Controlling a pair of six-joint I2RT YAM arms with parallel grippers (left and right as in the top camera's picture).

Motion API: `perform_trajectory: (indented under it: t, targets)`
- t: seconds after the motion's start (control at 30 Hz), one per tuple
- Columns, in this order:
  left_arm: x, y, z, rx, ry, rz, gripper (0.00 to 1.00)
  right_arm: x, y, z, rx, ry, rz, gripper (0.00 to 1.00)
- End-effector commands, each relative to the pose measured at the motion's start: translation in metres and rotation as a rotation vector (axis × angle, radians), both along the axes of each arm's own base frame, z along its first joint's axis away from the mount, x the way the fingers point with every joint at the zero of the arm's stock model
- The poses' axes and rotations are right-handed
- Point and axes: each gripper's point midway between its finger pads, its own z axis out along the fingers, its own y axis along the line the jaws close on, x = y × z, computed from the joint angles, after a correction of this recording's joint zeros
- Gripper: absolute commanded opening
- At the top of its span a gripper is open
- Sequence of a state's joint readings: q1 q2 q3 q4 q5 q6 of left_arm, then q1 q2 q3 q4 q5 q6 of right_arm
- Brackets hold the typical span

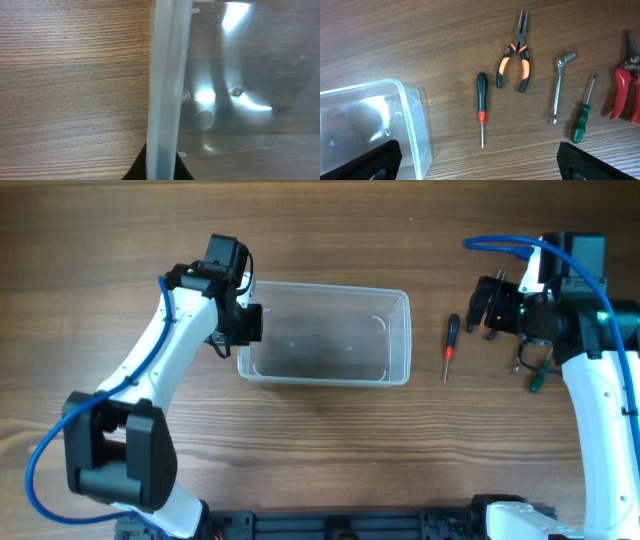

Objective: Pack container
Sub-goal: 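Lower the right gripper onto the black-orange screwdriver and grasp it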

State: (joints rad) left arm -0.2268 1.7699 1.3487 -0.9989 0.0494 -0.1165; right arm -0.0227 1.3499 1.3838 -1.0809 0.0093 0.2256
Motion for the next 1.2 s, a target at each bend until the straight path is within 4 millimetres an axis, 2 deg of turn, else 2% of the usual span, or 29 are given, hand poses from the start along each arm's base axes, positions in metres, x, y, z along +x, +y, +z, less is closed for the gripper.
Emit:
perform_trajectory:
  t: [0.0,0.1,0.13,0.17,0.2,0.23,0.33,0.4,0.5,0.57,0.67,0.7,0.73,0.83,0.9,1.07,1.17]
  targets:
    - [0.006,0.003,-0.004,-0.001,0.000,0.005,0.04,0.001,-0.005,0.010,-0.032,-0.023,0.001,1.00]
    - [0.002,0.004,-0.012,0.007,0.035,0.006,0.05,0.000,-0.005,0.010,-0.033,-0.022,0.003,0.99]
    - [-0.001,0.005,-0.013,0.010,0.048,0.006,0.14,0.000,-0.005,0.010,-0.035,-0.021,0.006,1.00]
    - [-0.003,0.005,-0.014,0.013,0.060,0.006,0.38,0.000,-0.005,0.010,-0.040,-0.021,0.016,0.99]
    - [-0.004,0.006,-0.014,0.014,0.065,0.005,0.84,0.000,-0.005,0.010,-0.044,-0.020,0.021,1.00]
    - [-0.004,0.006,-0.014,0.014,0.064,0.005,1.00,0.000,-0.005,0.010,-0.043,-0.020,0.021,1.00]
    - [0.001,0.013,-0.010,0.055,0.036,0.012,1.00,0.000,-0.004,0.009,-0.036,-0.018,0.026,1.00]
    - [0.008,0.016,0.002,0.070,-0.006,0.019,1.00,-0.003,0.000,0.008,-0.018,-0.006,0.035,1.00]
    - [0.024,0.019,0.043,0.083,-0.135,0.033,1.00,-0.010,0.000,0.004,-0.017,0.025,0.034,1.00]
    - [0.032,0.023,0.093,0.051,-0.267,0.062,1.00,-0.015,0.000,0.001,0.033,0.049,-0.054,1.00]
    - [0.028,0.037,0.138,0.022,-0.392,0.119,1.00,-0.009,0.002,-0.008,0.060,0.075,-0.076,1.00]
    - [0.022,0.048,0.156,0.017,-0.440,0.149,1.00,-0.003,-0.001,-0.025,0.045,0.127,-0.084,1.00]
    - [0.018,0.055,0.164,0.018,-0.457,0.167,1.00,0.000,-0.003,-0.035,0.037,0.157,-0.094,1.00]
    - [0.007,0.071,0.172,0.025,-0.463,0.205,1.00,0.015,-0.004,-0.067,0.060,0.226,-0.161,1.00]
    - [0.000,0.078,0.170,0.034,-0.438,0.225,1.00,0.023,-0.002,-0.090,0.077,0.278,-0.192,1.00]
    - [-0.006,0.083,0.165,0.042,-0.404,0.236,1.00,0.030,0.005,-0.150,0.125,0.432,-0.229,1.00]
    - [-0.006,0.083,0.165,0.043,-0.404,0.236,1.00,0.034,0.009,-0.174,0.142,0.475,-0.222,1.00]
